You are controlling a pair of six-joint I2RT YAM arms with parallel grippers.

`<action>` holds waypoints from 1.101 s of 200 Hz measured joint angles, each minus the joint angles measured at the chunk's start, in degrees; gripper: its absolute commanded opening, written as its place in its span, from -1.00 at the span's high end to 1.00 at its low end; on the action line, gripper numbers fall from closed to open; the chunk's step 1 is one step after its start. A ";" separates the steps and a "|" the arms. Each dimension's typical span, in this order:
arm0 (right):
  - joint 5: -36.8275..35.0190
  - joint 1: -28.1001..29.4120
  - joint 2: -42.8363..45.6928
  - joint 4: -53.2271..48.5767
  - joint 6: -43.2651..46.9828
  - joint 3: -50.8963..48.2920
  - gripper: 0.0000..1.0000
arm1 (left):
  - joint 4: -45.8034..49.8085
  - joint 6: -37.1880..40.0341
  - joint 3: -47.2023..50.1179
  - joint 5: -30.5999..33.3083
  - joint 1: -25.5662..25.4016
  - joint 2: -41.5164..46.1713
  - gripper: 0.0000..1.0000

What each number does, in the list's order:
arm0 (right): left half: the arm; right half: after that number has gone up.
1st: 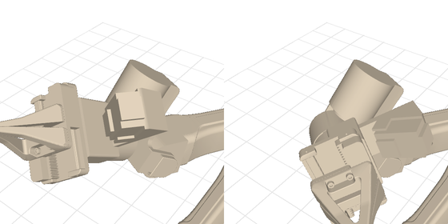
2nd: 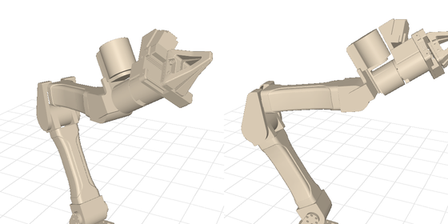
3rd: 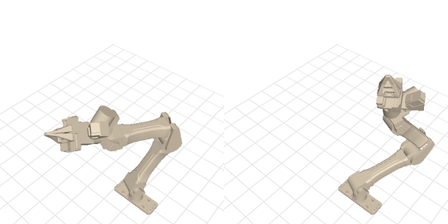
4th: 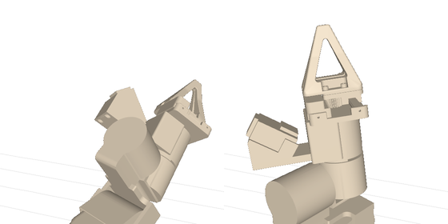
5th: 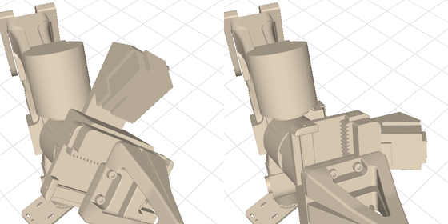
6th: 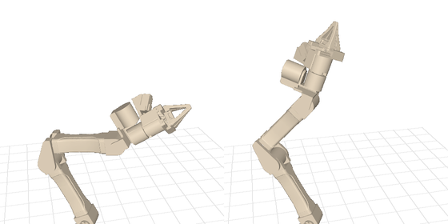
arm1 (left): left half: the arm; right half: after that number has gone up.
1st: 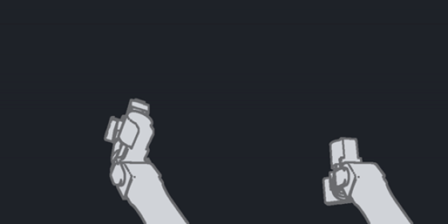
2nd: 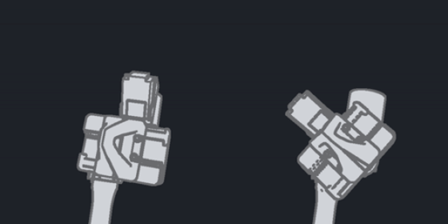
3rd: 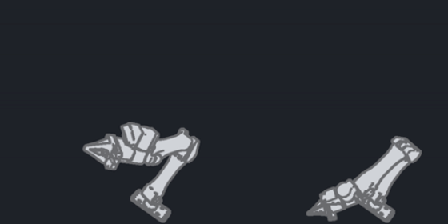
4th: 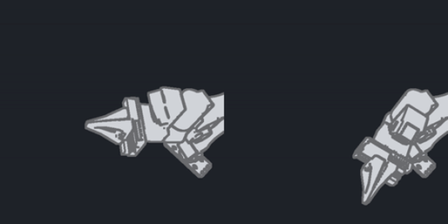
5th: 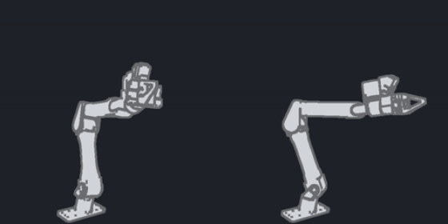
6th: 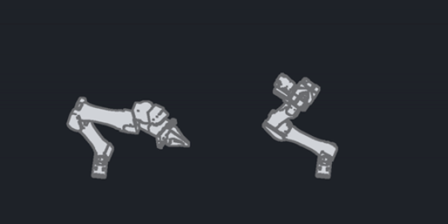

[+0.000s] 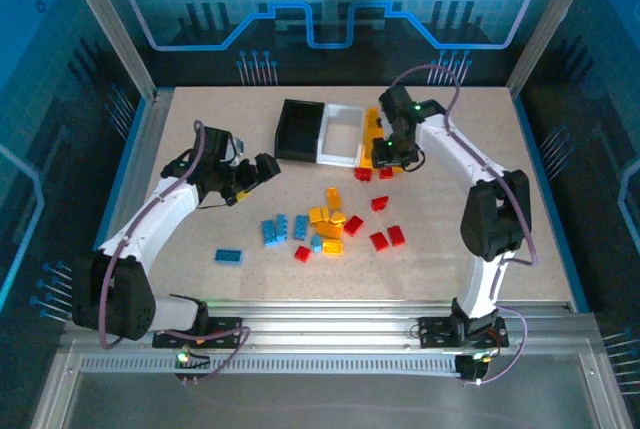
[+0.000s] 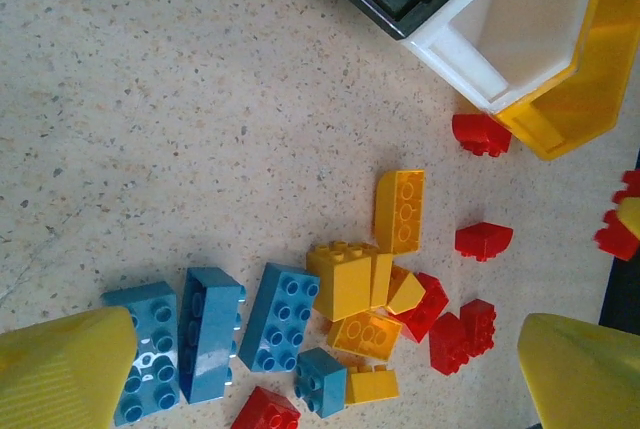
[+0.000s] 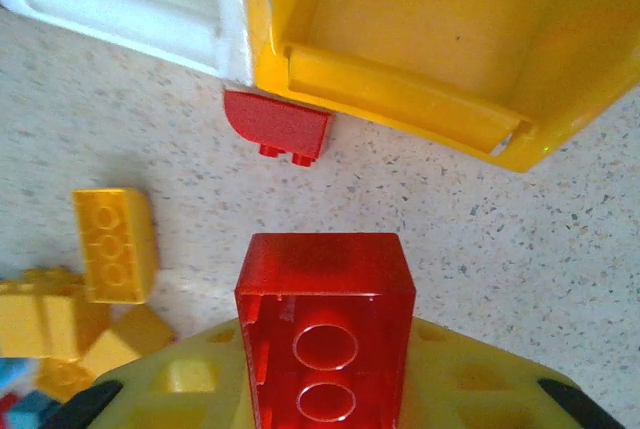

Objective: Sort the legos into containers by color

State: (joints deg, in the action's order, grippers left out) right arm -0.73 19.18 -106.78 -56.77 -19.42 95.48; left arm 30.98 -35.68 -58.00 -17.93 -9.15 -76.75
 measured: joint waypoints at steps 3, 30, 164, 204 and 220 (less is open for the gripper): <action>0.74 -0.57 0.22 -0.13 -0.59 0.28 0.38 | 0.00 0.00 0.00 0.00 0.00 0.07 -0.98; 6.34 -5.86 0.33 -0.13 -5.62 4.35 0.38 | -0.07 -0.02 0.15 -0.20 0.00 0.92 -0.98; 13.27 -9.62 -28.70 0.42 -14.36 29.44 0.33 | 2.25 -0.24 1.07 -0.35 1.25 2.36 -0.98; 13.62 -9.62 -30.49 0.20 -15.08 30.95 0.14 | 2.16 -0.39 1.07 -0.35 1.33 1.77 -0.98; 13.77 -9.62 -30.51 -0.02 -15.10 31.01 0.06 | 1.99 -0.50 1.07 -0.37 1.36 1.16 -0.98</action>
State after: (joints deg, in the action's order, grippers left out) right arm 13.04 9.56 -137.29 -56.80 -34.52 126.50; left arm 32.97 -36.18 -56.93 -18.31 -7.79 -75.59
